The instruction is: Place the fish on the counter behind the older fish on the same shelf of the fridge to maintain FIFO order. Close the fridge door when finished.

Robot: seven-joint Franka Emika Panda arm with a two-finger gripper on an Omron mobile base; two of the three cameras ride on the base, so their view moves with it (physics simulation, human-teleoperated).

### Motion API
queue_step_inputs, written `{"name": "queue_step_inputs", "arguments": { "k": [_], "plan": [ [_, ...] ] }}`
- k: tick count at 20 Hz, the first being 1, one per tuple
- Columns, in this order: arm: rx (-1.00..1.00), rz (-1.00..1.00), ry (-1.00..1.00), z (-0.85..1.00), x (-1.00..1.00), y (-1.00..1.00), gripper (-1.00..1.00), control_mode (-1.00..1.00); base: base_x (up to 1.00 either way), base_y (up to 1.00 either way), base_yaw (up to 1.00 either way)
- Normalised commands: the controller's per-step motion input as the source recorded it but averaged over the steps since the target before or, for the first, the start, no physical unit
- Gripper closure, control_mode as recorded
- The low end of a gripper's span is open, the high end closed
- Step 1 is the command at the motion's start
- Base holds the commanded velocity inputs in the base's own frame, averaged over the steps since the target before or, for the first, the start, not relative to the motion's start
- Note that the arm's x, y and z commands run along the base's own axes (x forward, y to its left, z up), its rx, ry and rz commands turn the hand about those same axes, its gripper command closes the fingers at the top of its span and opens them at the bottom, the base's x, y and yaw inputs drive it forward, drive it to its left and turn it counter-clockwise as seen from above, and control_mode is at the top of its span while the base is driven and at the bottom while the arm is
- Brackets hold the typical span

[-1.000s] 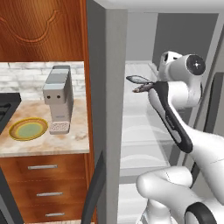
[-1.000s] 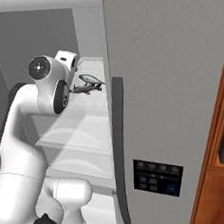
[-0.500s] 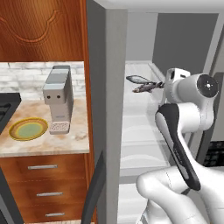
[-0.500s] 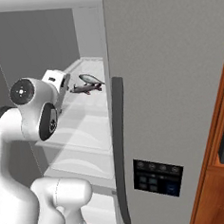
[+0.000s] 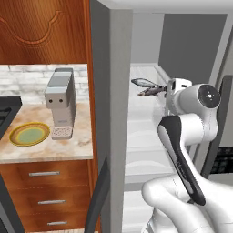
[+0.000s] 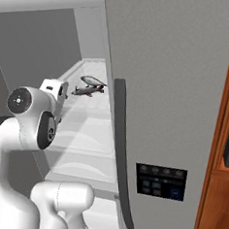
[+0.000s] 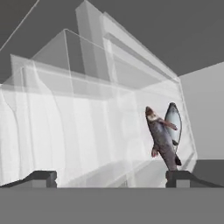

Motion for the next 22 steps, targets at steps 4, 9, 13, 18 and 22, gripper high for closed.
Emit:
{"name": "queue_step_inputs", "arguments": {
  "k": [4,9,13,18,22],
  "plan": [
    [0.0,0.0,0.0,0.0,0.0,0.0,-1.0,1.0,-0.99,0.0,0.01],
    [0.0,0.0,0.0,0.0,0.0,0.0,-1.0,1.0,-1.0,0.01,0.0],
    [0.0,0.0,0.0,0.0,0.0,0.0,-1.0,1.0,-1.0,0.06,0.0],
    [0.0,0.0,0.0,0.0,0.0,0.0,-1.0,1.0,-1.0,0.11,0.0],
    [0.0,0.0,0.0,0.0,0.0,0.0,-1.0,1.0,-1.0,0.16,0.07]
  ]
}}
